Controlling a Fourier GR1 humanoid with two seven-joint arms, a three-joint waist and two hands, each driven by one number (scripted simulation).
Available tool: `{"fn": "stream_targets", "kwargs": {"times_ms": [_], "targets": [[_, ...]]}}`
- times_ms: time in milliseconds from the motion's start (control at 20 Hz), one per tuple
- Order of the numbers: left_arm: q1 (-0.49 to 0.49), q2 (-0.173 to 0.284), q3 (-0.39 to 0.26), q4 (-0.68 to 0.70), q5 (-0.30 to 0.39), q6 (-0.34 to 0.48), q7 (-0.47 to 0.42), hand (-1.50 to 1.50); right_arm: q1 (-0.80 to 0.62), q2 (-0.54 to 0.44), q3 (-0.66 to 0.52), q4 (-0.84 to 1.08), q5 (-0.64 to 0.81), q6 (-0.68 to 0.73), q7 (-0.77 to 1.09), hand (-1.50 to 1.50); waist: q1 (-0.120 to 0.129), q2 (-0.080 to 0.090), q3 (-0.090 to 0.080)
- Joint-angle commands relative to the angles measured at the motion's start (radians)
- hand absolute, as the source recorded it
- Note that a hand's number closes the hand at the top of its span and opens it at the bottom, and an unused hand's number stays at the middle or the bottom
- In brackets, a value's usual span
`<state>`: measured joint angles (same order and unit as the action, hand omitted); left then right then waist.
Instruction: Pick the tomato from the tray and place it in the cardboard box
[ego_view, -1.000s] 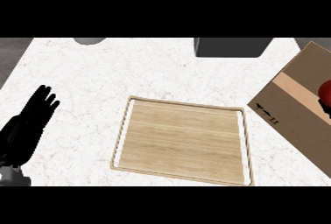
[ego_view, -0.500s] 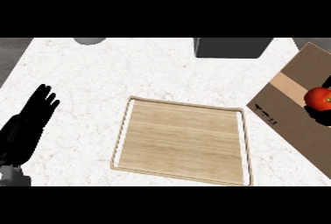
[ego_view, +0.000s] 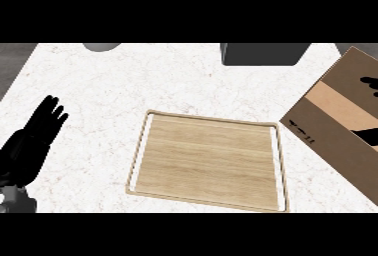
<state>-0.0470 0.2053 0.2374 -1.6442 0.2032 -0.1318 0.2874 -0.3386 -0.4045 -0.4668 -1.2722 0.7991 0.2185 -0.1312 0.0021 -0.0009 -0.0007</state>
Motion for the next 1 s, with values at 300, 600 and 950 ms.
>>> {"fn": "stream_targets", "kwargs": {"times_ms": [300, 600, 950], "targets": [[0.040, 0.012, 0.029, -0.032, 0.026, -0.016, -0.002, 0.00, 0.002, 0.055, -0.302, -0.077, -0.389, 0.046, 0.033, -1.50, -0.015, -0.007, 0.001], [0.024, -0.026, -0.016, -0.036, -0.013, 0.019, 0.019, 0.00, 0.020, -0.091, -0.421, 0.069, -0.525, 0.111, 0.005, -1.50, -0.007, -0.001, 0.001], [-0.008, 0.005, 0.010, -0.009, 0.014, -0.014, 0.016, 0.00, 0.015, -0.376, -0.460, 0.370, -0.606, 0.265, -0.133, -1.50, 0.002, 0.002, 0.001]]}}
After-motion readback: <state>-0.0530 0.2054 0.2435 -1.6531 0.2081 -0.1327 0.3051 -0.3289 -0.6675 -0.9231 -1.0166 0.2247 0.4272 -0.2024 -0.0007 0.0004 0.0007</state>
